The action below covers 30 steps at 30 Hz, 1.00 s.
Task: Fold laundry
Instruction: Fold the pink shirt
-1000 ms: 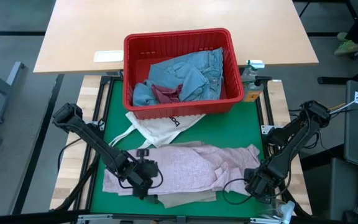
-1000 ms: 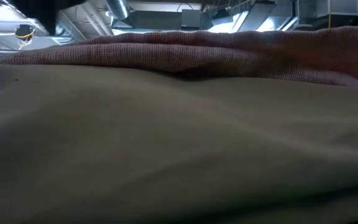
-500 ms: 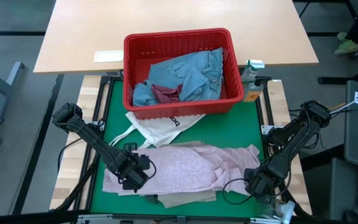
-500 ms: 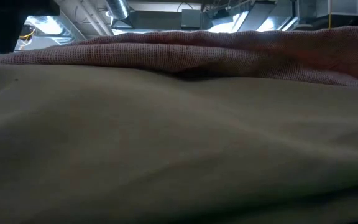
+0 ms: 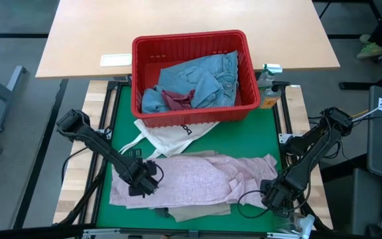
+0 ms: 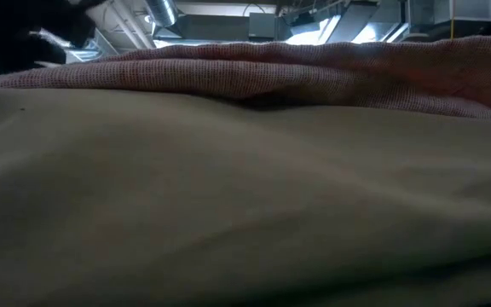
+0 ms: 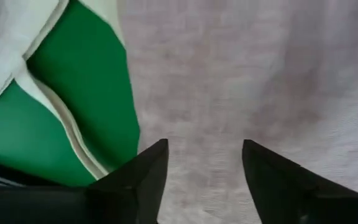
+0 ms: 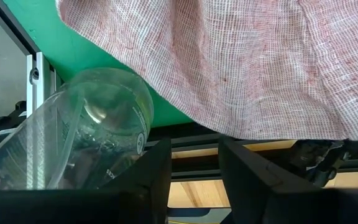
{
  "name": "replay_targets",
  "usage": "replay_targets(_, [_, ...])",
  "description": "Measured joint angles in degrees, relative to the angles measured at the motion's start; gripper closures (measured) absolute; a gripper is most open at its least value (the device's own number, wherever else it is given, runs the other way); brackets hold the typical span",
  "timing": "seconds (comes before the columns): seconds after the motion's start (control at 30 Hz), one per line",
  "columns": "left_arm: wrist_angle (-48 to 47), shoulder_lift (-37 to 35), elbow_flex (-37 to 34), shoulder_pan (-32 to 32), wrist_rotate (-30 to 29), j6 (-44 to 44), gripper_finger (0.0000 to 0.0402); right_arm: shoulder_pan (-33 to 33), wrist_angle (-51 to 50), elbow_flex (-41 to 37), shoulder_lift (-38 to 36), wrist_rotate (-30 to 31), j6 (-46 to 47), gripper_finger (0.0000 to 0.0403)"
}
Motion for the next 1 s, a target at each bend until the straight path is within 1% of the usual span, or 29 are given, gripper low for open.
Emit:
replay_targets(0.13, [-1.27,-0.02,-2.8,0.07,-0.02,1.4,0.0177,0.01,0.01,0.0,0.0,0.0,-0.02,0.0271])
replay_targets(0.23, [-1.69,-0.02,-5.11,0.23,0.54,4.08,0.0169,-0.01,0.01,0.0,0.0,0.0,-0.07,0.0271])
replay_targets(0.37, [-1.49,-0.02,-8.63,1.35,4.18,6.16,0.0169,0.01,0.01,0.0,0.0,0.0,-0.09,0.0271])
replay_targets(0.5, [0.12,-0.02,-13.84,2.58,4.28,6.78,0.017,0.01,0.03,0.0,0.0,0.0,-0.09,0.0271])
replay_targets(0.57, [3.04,-0.02,-16.62,3.26,4.73,7.84,0.017,-0.01,0.13,0.0,0.0,0.0,-0.09,0.0271])
replay_targets(0.73, [10.26,-0.34,-21.97,5.45,8.19,11.31,0.017,0.0,0.4,0.0,0.0,0.0,-0.11,0.0271])
replay_targets(0.93, [12.15,-0.39,-23.33,8.01,10.52,16.29,0.0171,0.01,0.44,0.0,0.0,0.0,-0.12,0.0271])
replay_targets(1.0, [12.44,-0.32,-23.42,8.76,11.22,18.62,0.0178,-0.01,0.45,0.0,0.0,0.0,-0.13,0.0271])
